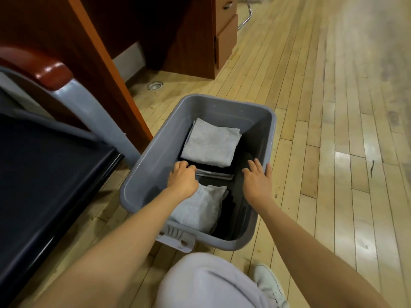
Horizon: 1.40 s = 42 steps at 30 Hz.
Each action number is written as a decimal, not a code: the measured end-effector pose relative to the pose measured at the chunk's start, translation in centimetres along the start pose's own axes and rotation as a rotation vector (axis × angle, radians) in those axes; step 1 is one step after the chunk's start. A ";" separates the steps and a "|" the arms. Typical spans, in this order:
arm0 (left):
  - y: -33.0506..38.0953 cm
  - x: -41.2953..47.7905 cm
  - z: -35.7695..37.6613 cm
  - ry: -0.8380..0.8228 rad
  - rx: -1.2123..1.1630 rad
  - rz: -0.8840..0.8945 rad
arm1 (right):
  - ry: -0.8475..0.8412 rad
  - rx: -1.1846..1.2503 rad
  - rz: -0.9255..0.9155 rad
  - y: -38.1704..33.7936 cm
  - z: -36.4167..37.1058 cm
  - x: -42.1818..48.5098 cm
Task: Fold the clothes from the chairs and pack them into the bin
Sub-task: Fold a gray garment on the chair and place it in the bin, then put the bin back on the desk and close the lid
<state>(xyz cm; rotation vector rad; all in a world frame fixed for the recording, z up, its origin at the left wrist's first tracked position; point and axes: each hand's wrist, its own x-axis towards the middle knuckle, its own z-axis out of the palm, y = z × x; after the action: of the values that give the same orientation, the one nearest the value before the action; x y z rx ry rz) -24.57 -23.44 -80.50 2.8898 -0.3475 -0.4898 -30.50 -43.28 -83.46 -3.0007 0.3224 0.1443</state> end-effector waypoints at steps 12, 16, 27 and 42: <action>-1.2 6.3 -0.3 0.148 0.208 -0.332 | -0.042 -0.074 -0.086 9.7 -2.2 8.2; -2.3 6.8 0.5 0.155 -0.100 -0.372 | -0.023 -0.061 -0.119 10.8 -1.9 8.9; -0.3 12.5 -1.0 0.185 -0.083 -0.205 | 0.108 0.333 0.263 12.1 -1.7 7.2; -0.4 14.3 -5.4 0.251 -0.342 -0.155 | 0.055 0.546 0.447 12.0 -6.0 9.4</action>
<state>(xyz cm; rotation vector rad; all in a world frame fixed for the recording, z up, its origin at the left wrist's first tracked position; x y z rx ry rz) -9.53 -25.94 -79.90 2.6103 0.0017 -0.1813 -23.50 -57.64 -79.85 -2.3584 0.8754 0.0072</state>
